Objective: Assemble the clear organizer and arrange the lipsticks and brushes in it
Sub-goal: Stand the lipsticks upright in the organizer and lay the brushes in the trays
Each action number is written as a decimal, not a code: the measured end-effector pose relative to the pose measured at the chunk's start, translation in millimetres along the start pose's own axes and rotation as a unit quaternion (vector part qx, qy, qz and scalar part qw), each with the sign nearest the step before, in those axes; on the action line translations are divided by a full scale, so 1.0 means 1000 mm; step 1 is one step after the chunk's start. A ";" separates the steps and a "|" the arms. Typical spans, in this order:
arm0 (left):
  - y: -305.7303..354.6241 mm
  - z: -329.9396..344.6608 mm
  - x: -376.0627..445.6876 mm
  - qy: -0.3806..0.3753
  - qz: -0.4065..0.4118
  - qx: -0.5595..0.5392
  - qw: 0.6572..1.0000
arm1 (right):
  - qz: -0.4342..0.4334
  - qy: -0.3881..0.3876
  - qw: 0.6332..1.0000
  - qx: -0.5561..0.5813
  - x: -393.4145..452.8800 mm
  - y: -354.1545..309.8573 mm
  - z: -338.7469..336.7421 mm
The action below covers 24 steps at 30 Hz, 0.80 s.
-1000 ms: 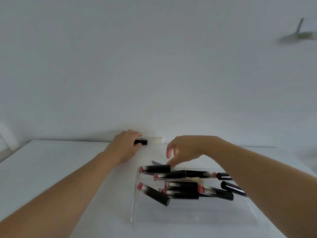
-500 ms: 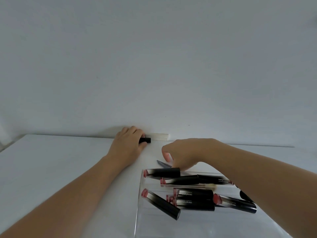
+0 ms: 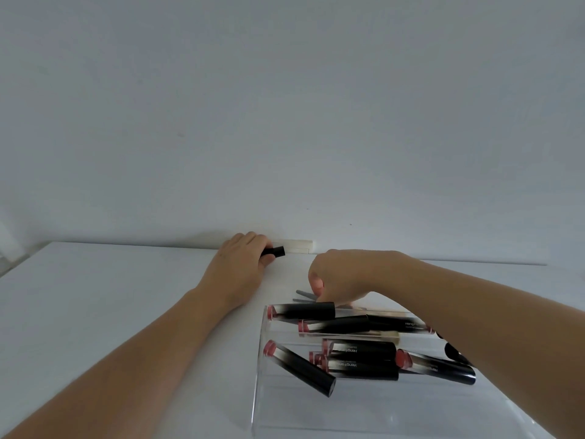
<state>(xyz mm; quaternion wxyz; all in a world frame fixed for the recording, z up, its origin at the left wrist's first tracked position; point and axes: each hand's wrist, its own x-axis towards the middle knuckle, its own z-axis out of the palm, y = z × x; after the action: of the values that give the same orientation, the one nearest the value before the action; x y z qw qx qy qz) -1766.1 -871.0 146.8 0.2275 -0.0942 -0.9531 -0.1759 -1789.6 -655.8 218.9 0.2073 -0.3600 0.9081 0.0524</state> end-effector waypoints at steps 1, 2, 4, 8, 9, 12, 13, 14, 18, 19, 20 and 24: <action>0.003 -0.001 -0.001 0.001 0.003 -0.006 1.000 | 0.001 0.008 1.000 -0.020 0.001 -0.002 0.001; 0.006 -0.003 -0.003 0.000 0.004 -0.010 1.000 | 0.002 0.017 0.999 -0.037 0.002 -0.003 0.002; 0.011 -0.006 -0.006 0.001 -0.003 -0.022 1.000 | 0.001 0.031 0.998 -0.061 0.003 -0.003 0.004; 0.021 -0.023 -0.018 0.023 -0.046 -0.086 0.995 | -0.004 0.063 0.994 -0.085 0.000 0.001 0.005; 0.025 -0.029 -0.022 0.034 -0.047 -0.098 0.994 | -0.008 0.070 0.994 -0.081 -0.003 0.002 0.003; 0.043 -0.050 -0.040 0.069 -0.028 -0.131 0.989 | -0.020 0.107 0.993 -0.037 -0.012 0.009 -0.005; 0.052 -0.057 -0.048 0.075 -0.012 -0.141 0.987 | -0.020 0.122 0.992 -0.016 -0.017 0.010 -0.009; 0.062 -0.063 -0.055 0.078 0.010 -0.146 0.986 | -0.019 0.142 0.990 0.002 -0.023 0.011 -0.014; 0.097 -0.076 -0.087 0.034 0.122 -0.108 0.986 | -0.002 0.269 0.962 0.033 -0.062 0.013 -0.030; 0.102 -0.076 -0.094 0.021 0.147 -0.089 0.985 | -0.001 0.295 0.955 0.037 -0.075 0.012 -0.030; 0.106 -0.075 -0.101 0.011 0.166 -0.072 0.983 | -0.002 0.313 0.949 0.039 -0.089 0.011 -0.028; 0.113 -0.070 -0.121 0.007 0.207 -0.049 0.977 | -0.015 0.375 0.927 0.018 -0.142 0.001 0.002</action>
<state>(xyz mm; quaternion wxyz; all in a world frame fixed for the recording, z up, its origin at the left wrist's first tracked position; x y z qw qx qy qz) -1602.6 -805.4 182.3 0.2608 -0.2996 -0.9015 -0.1718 -1697.0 -565.4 276.1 -0.1409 -0.3630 0.9150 -0.1052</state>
